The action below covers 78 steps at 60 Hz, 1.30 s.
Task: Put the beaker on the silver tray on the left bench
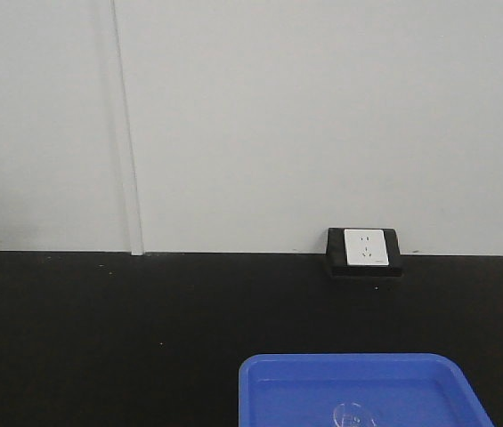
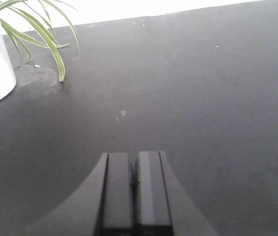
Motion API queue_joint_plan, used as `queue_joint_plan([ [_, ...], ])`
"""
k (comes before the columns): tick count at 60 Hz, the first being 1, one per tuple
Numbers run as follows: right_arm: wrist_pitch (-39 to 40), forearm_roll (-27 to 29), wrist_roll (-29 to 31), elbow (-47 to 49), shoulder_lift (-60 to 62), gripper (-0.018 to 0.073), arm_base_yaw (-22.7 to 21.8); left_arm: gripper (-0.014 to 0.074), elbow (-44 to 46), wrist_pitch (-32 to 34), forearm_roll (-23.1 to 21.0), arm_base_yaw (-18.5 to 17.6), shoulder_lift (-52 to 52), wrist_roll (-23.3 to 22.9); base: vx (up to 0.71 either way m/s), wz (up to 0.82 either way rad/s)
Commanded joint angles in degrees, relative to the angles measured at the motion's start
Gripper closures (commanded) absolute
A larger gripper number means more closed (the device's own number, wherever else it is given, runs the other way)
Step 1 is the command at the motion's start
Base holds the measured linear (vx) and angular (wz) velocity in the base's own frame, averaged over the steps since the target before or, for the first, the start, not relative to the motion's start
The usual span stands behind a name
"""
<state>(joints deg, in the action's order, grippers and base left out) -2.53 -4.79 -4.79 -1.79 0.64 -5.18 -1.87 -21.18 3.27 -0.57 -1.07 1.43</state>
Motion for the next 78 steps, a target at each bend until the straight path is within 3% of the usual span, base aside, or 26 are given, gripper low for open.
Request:
queue_joint_plan([
  [1, 10.58, 0.05, -0.03, -0.30, 0.61, 0.0571, -0.03, 0.0595, -1.13, 4.31, -0.17, -0.31, -0.43, -0.10, 0.00, 0.00],
  [11, 11.63, 0.05, -0.07, 1.73, 0.12, 0.0571, -0.03, 0.0595, -1.13, 4.31, -0.17, -0.31, -0.43, -0.10, 0.00, 0.00],
  [24, -2.88, -0.01, 0.05, 12.91, -8.42, 0.0571, -0.03, 0.0595, -1.13, 4.31, -0.17, -0.31, -0.43, -0.10, 0.00, 0.00],
  [46, -0.74, 0.09, -0.02, 15.67, -21.98, 0.0545, -0.03, 0.0595, -1.13, 4.31, -0.17, -0.31, -0.43, -0.10, 0.00, 0.00],
  [57, -0.73, 0.09, -0.08, 15.67, -26.94, 0.0459, -0.03, 0.0595, -1.13, 4.31, -0.17, -0.31, -0.43, -0.10, 0.00, 0.00],
  [78, 0.57, 0.03, -0.01, 15.67, -32.42, 0.0197, -0.03, 0.0595, -1.13, 4.31, -0.17, -0.31, -0.43, -0.10, 0.00, 0.00],
])
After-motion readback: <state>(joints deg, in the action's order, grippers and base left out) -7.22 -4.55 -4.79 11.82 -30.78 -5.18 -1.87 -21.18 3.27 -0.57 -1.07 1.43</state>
